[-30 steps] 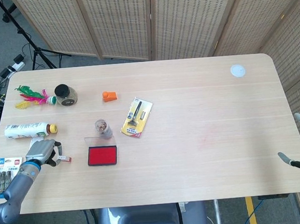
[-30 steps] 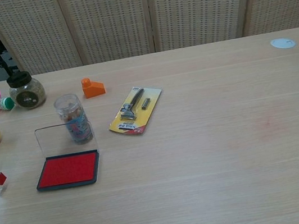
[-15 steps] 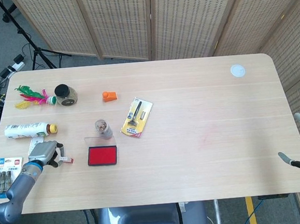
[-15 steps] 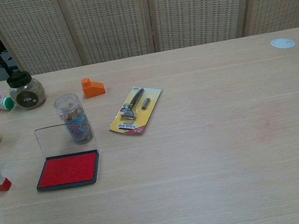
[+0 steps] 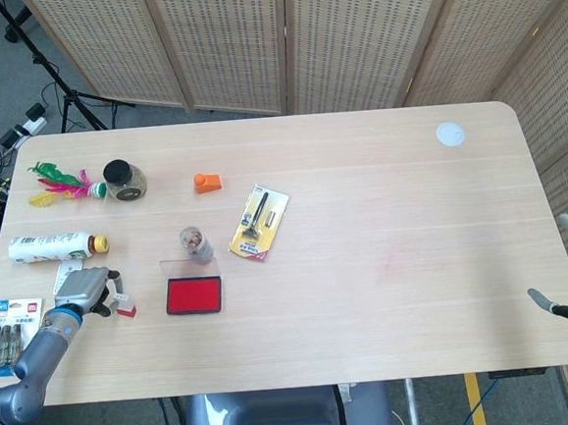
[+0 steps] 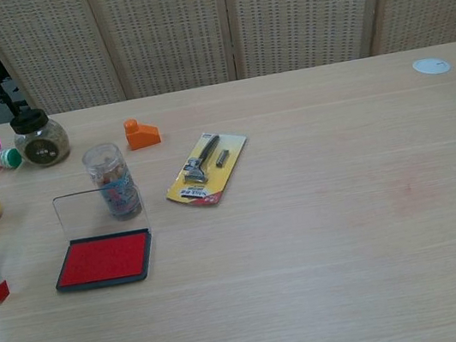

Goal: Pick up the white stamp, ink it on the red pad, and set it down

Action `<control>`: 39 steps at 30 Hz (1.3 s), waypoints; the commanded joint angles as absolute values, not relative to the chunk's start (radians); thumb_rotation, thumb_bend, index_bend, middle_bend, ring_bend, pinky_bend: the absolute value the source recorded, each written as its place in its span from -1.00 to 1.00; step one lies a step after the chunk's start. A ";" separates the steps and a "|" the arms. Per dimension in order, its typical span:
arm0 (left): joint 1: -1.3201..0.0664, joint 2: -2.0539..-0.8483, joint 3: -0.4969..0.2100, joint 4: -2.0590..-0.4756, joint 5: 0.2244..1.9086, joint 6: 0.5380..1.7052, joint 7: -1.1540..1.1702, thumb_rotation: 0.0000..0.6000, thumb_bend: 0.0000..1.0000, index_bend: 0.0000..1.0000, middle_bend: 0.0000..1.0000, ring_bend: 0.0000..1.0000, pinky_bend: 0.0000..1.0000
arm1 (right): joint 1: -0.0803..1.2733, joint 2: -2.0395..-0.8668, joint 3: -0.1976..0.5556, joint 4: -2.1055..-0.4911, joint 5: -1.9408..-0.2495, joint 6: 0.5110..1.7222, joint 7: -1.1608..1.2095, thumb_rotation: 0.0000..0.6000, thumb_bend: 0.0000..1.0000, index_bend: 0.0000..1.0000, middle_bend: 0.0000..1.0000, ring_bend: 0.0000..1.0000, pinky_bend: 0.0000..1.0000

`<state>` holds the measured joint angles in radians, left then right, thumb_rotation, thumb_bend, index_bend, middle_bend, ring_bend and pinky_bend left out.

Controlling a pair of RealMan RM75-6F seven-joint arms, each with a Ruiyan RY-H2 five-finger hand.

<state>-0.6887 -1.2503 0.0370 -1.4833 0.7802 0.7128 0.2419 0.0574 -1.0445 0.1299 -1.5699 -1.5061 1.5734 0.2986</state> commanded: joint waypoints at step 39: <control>-0.439 -0.931 0.016 -1.758 1.220 1.139 -0.035 1.00 -0.97 -0.94 -1.00 -1.00 -0.81 | 0.050 -1.039 0.132 -1.572 -1.508 1.589 0.314 1.00 -1.00 -1.00 -1.00 -1.00 -1.00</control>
